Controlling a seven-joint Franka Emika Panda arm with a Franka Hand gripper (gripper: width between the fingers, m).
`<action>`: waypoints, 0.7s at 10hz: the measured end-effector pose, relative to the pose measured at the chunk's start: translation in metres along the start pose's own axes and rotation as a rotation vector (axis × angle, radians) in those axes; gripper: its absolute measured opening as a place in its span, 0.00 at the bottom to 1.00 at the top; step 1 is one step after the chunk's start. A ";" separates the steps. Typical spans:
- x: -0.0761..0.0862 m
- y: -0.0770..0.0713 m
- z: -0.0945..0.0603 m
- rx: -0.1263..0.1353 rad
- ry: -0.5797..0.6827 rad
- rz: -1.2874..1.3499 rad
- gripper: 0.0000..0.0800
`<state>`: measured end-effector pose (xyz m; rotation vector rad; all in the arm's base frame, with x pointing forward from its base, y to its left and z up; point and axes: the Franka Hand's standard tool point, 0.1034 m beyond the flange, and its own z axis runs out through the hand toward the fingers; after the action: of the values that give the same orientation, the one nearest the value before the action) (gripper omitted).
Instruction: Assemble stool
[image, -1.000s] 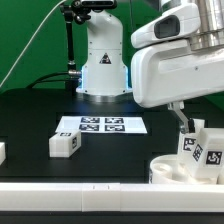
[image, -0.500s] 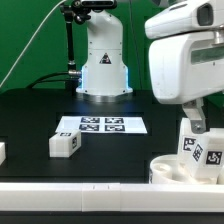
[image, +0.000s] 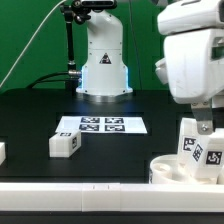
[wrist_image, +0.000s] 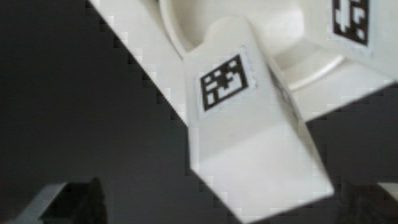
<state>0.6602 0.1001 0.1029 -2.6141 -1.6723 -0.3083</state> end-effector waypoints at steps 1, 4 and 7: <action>0.000 0.000 0.001 -0.005 -0.013 -0.090 0.81; -0.001 0.001 0.003 -0.013 -0.040 -0.254 0.81; -0.003 0.001 0.013 -0.010 -0.080 -0.513 0.81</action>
Offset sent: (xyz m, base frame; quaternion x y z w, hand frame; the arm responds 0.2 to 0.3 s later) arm 0.0095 0.0051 -0.0018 0.0104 -0.0173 -0.1642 0.9862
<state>0.6616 0.0983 0.0891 -2.1851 -2.3555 -0.2191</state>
